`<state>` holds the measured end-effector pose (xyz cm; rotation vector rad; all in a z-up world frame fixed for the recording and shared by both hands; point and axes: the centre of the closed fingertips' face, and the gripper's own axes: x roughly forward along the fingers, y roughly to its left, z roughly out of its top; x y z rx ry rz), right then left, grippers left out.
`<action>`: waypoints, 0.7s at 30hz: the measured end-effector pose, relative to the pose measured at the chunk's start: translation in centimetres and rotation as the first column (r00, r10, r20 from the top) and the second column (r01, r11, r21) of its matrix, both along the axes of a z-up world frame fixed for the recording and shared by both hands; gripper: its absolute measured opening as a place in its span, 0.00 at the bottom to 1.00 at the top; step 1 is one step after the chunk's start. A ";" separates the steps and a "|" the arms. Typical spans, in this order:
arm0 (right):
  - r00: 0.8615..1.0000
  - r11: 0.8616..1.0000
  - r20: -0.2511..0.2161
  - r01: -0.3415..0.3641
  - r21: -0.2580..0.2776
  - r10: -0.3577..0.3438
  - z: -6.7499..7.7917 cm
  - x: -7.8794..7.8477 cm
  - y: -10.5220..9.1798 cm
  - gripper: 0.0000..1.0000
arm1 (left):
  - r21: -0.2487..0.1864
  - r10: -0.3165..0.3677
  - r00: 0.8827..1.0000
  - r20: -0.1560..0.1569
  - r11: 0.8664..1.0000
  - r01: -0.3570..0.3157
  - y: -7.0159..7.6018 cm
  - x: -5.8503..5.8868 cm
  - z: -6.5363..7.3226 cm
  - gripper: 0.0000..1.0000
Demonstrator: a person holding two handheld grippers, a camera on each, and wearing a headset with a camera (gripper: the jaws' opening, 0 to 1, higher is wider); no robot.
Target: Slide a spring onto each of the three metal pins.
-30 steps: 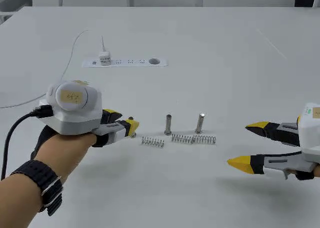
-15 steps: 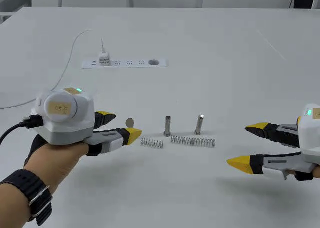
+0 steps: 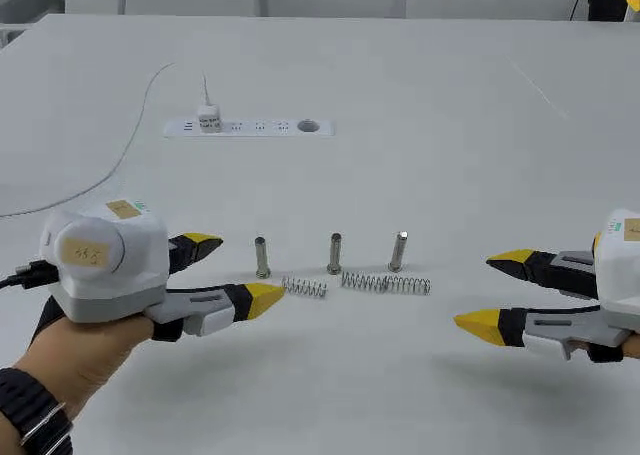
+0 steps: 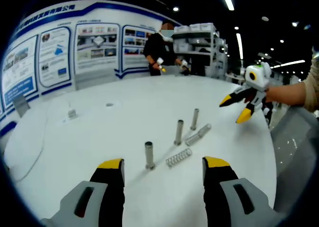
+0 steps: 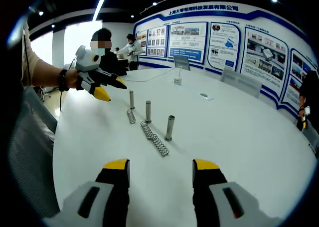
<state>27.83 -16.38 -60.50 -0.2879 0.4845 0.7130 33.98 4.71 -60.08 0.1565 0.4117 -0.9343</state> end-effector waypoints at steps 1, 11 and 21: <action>1.000 1.000 0.000 -0.003 0.000 0.003 0.1 0.0 0.1 0.51 | -0.002 -0.005 1.000 0.000 1.000 0.005 0.0 -0.2 -0.1 0.64; 0.998 0.998 -0.016 -0.061 -0.018 0.060 0.1 -0.2 2.1 0.44 | 0.000 -0.010 1.000 -0.017 1.000 0.010 0.8 -1.5 -1.2 0.68; 0.990 0.990 -0.037 -0.137 -0.029 0.136 0.2 -0.1 5.0 0.36 | 0.002 -0.019 1.000 -0.018 1.000 0.019 0.9 -1.9 -1.5 0.69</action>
